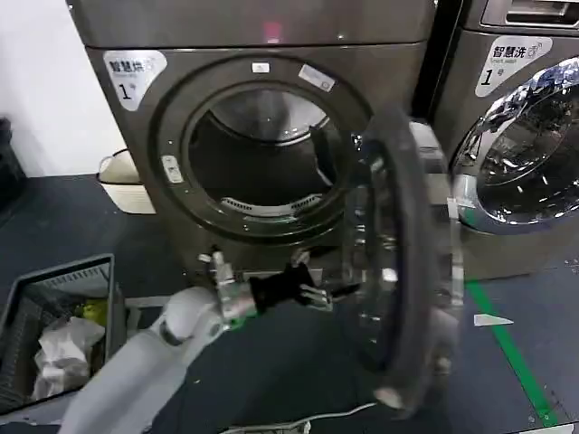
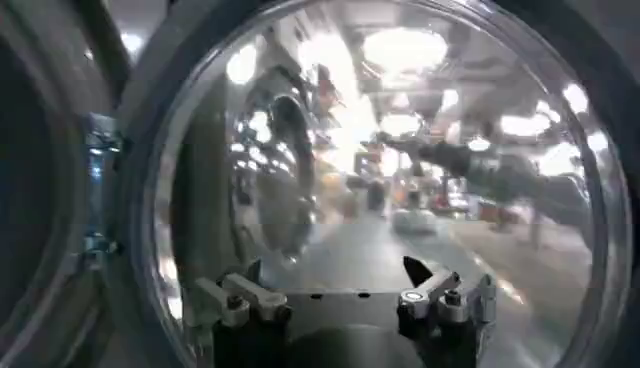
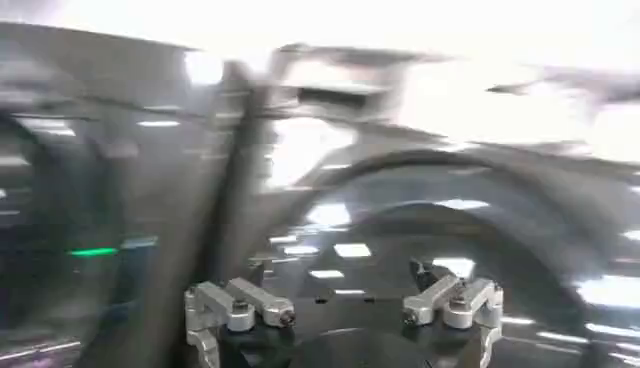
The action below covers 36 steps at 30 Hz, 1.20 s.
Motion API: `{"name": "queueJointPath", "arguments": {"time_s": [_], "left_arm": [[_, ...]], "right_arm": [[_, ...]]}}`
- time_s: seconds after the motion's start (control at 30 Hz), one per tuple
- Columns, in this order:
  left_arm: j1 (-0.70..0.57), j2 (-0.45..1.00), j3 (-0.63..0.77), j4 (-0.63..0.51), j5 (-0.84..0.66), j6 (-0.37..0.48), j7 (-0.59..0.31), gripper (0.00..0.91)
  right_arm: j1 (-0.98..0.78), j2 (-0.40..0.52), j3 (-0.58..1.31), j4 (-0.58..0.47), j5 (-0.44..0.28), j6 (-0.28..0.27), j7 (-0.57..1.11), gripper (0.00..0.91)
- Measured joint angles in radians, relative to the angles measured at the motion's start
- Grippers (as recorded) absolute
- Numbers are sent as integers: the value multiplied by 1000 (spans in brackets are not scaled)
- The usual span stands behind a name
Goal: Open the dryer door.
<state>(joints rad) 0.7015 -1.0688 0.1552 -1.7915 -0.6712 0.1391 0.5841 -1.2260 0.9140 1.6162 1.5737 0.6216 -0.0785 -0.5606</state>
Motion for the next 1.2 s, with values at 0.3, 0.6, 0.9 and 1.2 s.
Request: {"name": "queueJointPath", "arguments": {"time_s": [0.3,0.6,0.9,1.2], "left_arm": [[-97,-99,149,62,34,-47,-96,907],[-244,-238,269,196,53,-68,-131,907],[-351,-346,321,342,54,-121,-177,907],[-395,-433,346,464,97,-176,-209,907]], "right_arm": [[-80,28,197,63,-78,-68,311,907],[-136,69,262,139,-118,-86,343,907],[-166,66,308,153,-122,-85,347,907],[-173,64,321,156,-124,-78,343,907]]}}
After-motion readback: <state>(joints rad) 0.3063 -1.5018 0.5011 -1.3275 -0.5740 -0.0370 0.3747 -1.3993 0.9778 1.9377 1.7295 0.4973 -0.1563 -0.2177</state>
